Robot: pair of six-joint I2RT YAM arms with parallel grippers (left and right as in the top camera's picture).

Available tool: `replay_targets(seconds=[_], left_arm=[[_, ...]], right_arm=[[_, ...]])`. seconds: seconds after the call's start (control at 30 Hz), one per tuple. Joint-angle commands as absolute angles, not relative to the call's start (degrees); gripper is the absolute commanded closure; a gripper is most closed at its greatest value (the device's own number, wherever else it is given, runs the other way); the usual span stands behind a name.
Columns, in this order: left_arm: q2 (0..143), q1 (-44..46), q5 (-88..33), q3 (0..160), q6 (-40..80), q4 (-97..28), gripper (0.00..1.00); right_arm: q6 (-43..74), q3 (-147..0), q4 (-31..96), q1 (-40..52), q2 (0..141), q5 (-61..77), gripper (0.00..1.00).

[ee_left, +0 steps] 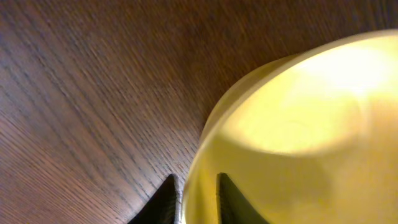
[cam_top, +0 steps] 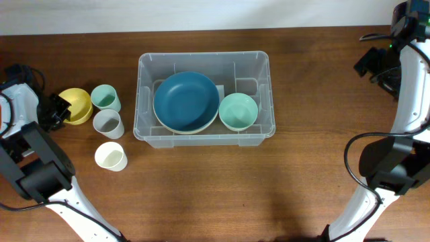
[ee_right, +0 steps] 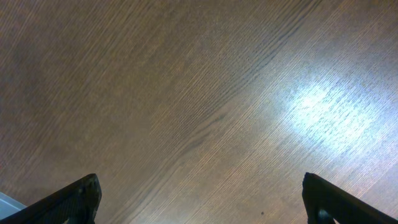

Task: Pack container
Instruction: 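Move left gripper to the yellow bowl and grasp its rim, then carry the yellow bowl into the bin over the mint bowl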

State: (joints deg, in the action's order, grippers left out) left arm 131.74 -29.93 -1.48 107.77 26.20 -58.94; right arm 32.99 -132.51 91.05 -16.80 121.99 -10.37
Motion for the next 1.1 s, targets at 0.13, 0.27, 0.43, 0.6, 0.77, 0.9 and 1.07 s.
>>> replay_targets(seconds=[0.13,0.27,0.43,0.6,0.77,0.9,1.07], left_arm=[[132.1,-33.1,4.7,109.8,26.1,-62.9,0.99],[131.7,-36.5,4.4,115.7,26.1,-67.9,0.99],[130.1,-40.1,0.7,130.1,26.1,-75.5,0.99],[128.0,-39.2,-12.0,148.8,26.1,-83.0,0.99],[124.9,-30.3,-21.0,160.2,20.4,-86.5,0.99],[123.6,-16.3,-20.8,162.3,15.9,-87.3,0.99],[126.0,2.2,-12.1,160.7,15.0,-87.2,0.99]], right_arm=[[33.5,-132.3,91.0,-16.8,122.3,-10.5,0.01],[33.5,-132.3,91.0,-16.8,122.3,-10.5,0.01],[33.5,-132.3,91.0,-16.9,122.3,-10.5,0.01],[33.5,-132.3,91.0,-16.8,122.3,-10.5,0.01],[33.5,-132.3,91.0,-16.8,122.3,-10.5,0.01],[33.5,-132.3,91.0,-16.8,122.3,-10.5,0.01],[33.5,-132.3,91.0,-16.8,122.3,-10.5,0.01]])
